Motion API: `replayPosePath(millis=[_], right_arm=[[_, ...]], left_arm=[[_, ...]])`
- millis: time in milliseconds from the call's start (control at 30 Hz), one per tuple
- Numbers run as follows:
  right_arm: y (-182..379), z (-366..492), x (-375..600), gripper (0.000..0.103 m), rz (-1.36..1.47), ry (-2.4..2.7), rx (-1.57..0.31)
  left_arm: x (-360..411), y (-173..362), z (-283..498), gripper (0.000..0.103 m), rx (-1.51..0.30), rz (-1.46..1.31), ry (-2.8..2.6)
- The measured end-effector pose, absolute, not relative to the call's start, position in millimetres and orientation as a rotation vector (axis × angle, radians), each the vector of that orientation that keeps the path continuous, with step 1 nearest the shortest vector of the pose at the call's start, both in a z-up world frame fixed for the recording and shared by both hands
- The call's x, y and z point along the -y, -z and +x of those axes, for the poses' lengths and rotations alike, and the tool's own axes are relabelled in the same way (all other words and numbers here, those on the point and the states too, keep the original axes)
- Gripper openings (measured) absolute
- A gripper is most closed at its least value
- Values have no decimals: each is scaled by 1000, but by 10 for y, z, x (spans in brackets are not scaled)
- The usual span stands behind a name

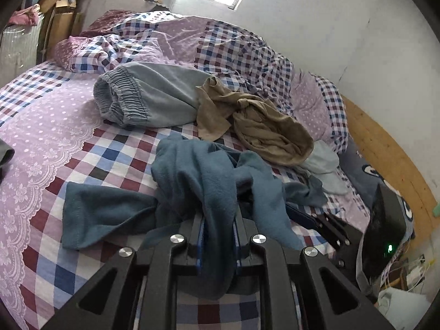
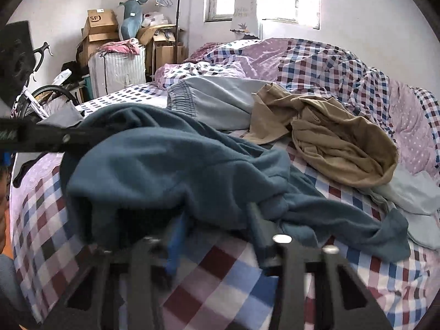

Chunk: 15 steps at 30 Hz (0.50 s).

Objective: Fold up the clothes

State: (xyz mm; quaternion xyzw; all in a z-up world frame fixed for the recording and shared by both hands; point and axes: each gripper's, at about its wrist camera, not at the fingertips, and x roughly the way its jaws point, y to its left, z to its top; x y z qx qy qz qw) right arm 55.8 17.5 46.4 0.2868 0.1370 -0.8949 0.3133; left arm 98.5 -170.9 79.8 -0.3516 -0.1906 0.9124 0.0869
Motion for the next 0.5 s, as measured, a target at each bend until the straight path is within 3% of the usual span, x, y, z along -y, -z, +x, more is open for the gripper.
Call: replayPosePath(millis=[33, 100, 167, 267, 367, 500], right_arm=[[-499, 548, -196, 3, 740, 2377, -344], [-598, 547, -290, 4, 710, 2412, -285], [-747, 522, -450, 3, 678, 2454, -216], [-943, 422, -775, 3, 656, 2515, -69], [-1096, 315, -1142, 3, 642, 2587, 74], [-1161, 154, -1728, 3, 665, 2704, 257]], left_arm=[[1719, -793, 979, 17, 568, -1056, -2722], [1744, -779, 962, 26, 583, -1077, -2727], [1774, -763, 942, 47, 609, -1100, -2727], [1809, -751, 944, 61, 670, -1099, -2722], [1829, -767, 956, 74, 697, -1079, -2732], [1785, -763, 942, 77, 707, -1065, -2702]])
